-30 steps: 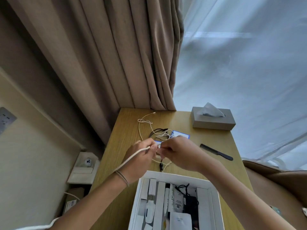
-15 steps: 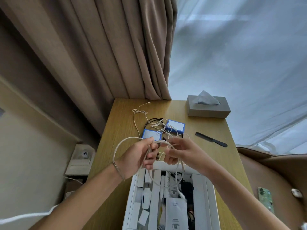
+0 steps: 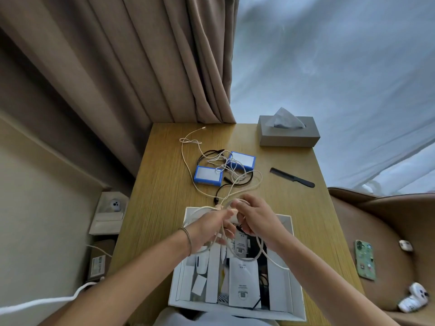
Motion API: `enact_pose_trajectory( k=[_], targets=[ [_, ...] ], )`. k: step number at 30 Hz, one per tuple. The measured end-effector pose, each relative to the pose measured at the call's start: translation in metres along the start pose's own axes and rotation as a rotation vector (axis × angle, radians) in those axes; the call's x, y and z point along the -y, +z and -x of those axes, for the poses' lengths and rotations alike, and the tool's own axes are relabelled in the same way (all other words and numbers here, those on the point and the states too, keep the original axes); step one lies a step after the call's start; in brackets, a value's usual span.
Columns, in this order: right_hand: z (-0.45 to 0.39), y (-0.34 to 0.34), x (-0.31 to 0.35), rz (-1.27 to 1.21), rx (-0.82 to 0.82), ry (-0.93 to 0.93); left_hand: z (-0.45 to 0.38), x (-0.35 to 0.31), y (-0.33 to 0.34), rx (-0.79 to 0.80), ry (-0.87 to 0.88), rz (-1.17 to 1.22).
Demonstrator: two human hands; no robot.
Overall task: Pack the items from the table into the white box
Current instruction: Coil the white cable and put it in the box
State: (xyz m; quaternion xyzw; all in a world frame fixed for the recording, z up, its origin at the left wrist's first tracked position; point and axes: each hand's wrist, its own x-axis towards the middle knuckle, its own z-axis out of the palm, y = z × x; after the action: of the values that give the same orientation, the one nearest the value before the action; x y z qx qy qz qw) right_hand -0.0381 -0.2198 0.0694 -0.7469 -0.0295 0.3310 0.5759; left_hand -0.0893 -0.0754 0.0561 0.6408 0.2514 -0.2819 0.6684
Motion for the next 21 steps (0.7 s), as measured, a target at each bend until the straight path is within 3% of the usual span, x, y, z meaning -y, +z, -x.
enact_pose_trajectory(
  k=[2,6,7,11,14,18,21],
  targets=[
    [0.0,0.0,-0.006,-0.034,0.005,0.027,-0.001,0.003,0.008,-0.034,0.022,-0.157],
    [0.0,-0.003,-0.014,0.009,0.045,0.116,-0.005,0.016,0.022,-0.108,0.162,-0.828],
    [0.0,-0.003,-0.015,0.013,0.071,0.141,-0.005,0.017,0.025,-0.133,0.197,-0.895],
    [0.002,-0.007,-0.02,-0.12,0.133,0.202,-0.007,0.014,0.031,-0.32,0.269,-0.878],
    [0.002,-0.011,-0.021,-0.192,0.124,0.257,-0.004,0.015,0.037,-0.373,0.305,-0.895],
    [-0.003,-0.019,-0.019,-0.328,-0.007,0.243,0.017,0.034,0.047,-0.299,0.491,-0.766],
    [-0.004,-0.024,-0.015,-0.343,-0.031,0.199,0.029,0.053,0.049,-0.223,0.735,-0.906]
  ],
)
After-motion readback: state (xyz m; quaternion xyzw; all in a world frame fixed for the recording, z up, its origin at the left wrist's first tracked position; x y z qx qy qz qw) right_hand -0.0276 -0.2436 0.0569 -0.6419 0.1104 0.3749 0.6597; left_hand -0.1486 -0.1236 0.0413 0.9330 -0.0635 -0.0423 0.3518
